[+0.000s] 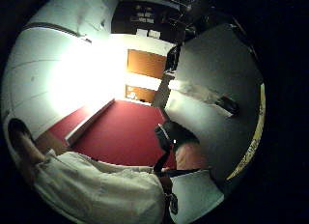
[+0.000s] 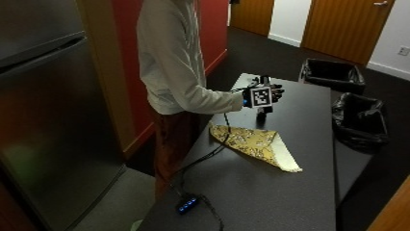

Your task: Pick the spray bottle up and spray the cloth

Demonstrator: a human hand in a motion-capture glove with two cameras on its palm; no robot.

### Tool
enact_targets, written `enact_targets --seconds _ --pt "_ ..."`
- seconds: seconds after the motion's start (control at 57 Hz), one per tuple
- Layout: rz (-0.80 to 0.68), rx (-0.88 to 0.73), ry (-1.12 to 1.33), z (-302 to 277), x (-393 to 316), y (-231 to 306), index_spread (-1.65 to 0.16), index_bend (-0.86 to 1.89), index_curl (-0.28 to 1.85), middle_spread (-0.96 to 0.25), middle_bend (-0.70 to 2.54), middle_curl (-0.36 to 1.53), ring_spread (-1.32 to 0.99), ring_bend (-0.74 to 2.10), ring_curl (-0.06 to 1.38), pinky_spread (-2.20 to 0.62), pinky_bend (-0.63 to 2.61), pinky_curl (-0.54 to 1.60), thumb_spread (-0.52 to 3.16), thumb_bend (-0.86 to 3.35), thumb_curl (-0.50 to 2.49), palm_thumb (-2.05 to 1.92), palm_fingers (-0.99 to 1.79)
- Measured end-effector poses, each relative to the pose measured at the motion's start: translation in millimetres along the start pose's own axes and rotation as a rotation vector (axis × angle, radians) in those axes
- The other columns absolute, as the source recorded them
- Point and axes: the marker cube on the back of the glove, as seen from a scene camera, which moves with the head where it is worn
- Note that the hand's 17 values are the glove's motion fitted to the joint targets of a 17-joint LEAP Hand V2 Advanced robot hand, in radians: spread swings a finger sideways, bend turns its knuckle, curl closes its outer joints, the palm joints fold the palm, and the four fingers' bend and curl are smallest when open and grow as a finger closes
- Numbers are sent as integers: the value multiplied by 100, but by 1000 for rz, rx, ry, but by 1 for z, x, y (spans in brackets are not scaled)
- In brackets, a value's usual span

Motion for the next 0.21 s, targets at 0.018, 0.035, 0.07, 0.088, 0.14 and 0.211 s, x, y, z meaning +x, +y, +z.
enact_targets --seconds 0.018,0.035,0.07,0.088,0.14,0.211 --pt "6 9 25 -3 3 1 -33 11 19 -8 21 39 -10 52 35 5 54 36 86 -3 41 69 40" --pt "11 36 51 -6 6 0 -33 10 19 -8 21 39 -10 52 35 5 53 36 86 -3 40 69 40" --pt "18 90 76 -10 8 -2 -33 11 19 -8 22 39 -10 52 35 5 53 36 86 -3 40 69 41" --pt "18 101 68 -12 7 -1 -33 11 19 -8 22 39 -10 51 35 5 53 36 87 -3 40 69 41" --pt "22 119 59 -17 3 4 -33 10 19 -8 22 38 -10 52 35 5 52 36 87 -3 40 69 41" --pt "33 159 59 -20 0 6 -33 11 19 -8 22 38 -10 51 34 5 50 35 87 -3 39 69 42"
